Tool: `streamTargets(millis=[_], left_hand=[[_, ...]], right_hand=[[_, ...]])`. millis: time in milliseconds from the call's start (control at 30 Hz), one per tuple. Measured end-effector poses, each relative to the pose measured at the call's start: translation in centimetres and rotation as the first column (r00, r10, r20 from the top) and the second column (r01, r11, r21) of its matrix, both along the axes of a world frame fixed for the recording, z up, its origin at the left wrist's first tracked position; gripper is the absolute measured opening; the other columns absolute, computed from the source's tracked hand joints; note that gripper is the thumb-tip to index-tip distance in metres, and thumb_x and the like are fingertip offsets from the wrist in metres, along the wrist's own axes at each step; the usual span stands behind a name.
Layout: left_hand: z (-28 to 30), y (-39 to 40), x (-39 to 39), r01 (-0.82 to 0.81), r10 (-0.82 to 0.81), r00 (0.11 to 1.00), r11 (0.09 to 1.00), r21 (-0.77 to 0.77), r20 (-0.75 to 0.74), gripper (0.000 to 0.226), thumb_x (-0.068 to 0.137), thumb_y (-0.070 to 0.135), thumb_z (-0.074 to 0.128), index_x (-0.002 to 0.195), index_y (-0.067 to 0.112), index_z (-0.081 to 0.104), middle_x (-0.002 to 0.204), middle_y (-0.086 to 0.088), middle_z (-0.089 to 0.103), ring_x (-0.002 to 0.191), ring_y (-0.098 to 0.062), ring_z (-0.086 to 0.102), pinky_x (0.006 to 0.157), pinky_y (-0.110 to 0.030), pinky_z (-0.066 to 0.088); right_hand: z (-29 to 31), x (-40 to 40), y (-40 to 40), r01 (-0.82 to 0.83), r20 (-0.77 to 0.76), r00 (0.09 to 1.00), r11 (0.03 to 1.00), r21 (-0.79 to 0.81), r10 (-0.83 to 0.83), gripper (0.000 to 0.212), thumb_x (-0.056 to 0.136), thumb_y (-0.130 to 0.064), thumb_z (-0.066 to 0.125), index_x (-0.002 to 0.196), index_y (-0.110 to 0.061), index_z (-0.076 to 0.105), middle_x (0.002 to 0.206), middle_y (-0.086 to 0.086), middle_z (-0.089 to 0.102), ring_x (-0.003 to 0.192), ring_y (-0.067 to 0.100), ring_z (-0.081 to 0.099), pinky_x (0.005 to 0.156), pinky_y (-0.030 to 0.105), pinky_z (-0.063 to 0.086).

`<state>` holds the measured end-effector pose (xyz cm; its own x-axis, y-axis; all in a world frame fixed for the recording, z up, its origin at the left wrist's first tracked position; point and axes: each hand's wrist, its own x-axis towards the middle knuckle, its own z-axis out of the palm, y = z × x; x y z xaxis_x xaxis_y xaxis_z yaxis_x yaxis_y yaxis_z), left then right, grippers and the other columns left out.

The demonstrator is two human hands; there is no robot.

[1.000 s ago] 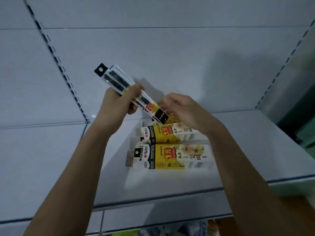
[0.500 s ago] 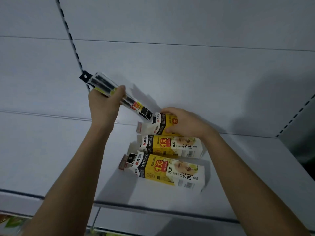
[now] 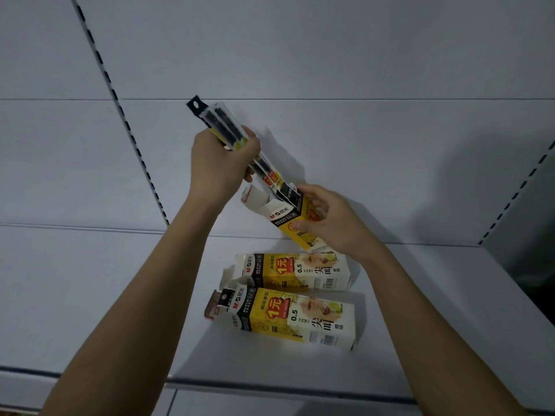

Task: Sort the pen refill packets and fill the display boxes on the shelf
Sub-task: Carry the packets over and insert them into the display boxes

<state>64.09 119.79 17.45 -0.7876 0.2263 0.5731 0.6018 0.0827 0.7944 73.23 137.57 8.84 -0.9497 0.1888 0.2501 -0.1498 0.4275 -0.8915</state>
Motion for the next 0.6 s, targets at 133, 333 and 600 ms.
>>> streamTargets(millis=[133, 333, 600], left_hand=[[-0.6, 1.0, 0.5, -0.040, 0.040, 0.999, 0.998, -0.052, -0.008, 0.011, 0.087, 0.010, 0.064, 0.084, 0.001, 0.068, 0.071, -0.002, 0.067, 0.049, -0.017, 0.063, 0.048, -0.029, 0.052], [1.0, -0.9, -0.6, -0.076, 0.077, 0.997, 0.997, 0.029, -0.021, 0.007, 0.089, 0.010, 0.063, 0.084, 0.006, 0.067, 0.075, -0.004, 0.068, 0.059, -0.020, 0.067, 0.055, -0.032, 0.058], [0.5, -0.7, 0.3, -0.006, -0.003, 0.995, 0.996, -0.085, -0.095, 0.012, 0.093, 0.013, 0.058, 0.083, 0.008, 0.062, 0.073, -0.001, 0.066, 0.062, -0.022, 0.069, 0.056, -0.043, 0.059]], right_hand=[[-0.2, 0.0, -0.2, -0.010, -0.008, 1.000, 1.000, -0.025, 0.010, 0.061, 0.079, -0.008, 0.080, 0.126, -0.036, 0.053, 0.125, -0.010, 0.062, 0.120, 0.007, 0.056, 0.106, 0.032, 0.044], [-0.4, 0.0, 0.4, -0.005, 0.008, 1.000, 1.000, -0.029, 0.006, 0.064, 0.079, -0.008, 0.080, 0.132, -0.032, 0.053, 0.127, -0.009, 0.062, 0.121, 0.008, 0.055, 0.103, 0.030, 0.046], [-0.2, -0.1, 0.5, 0.005, 0.024, 1.000, 1.000, -0.030, -0.004, 0.064, 0.079, -0.009, 0.080, 0.133, -0.032, 0.053, 0.128, -0.008, 0.061, 0.122, 0.010, 0.054, 0.106, 0.037, 0.045]])
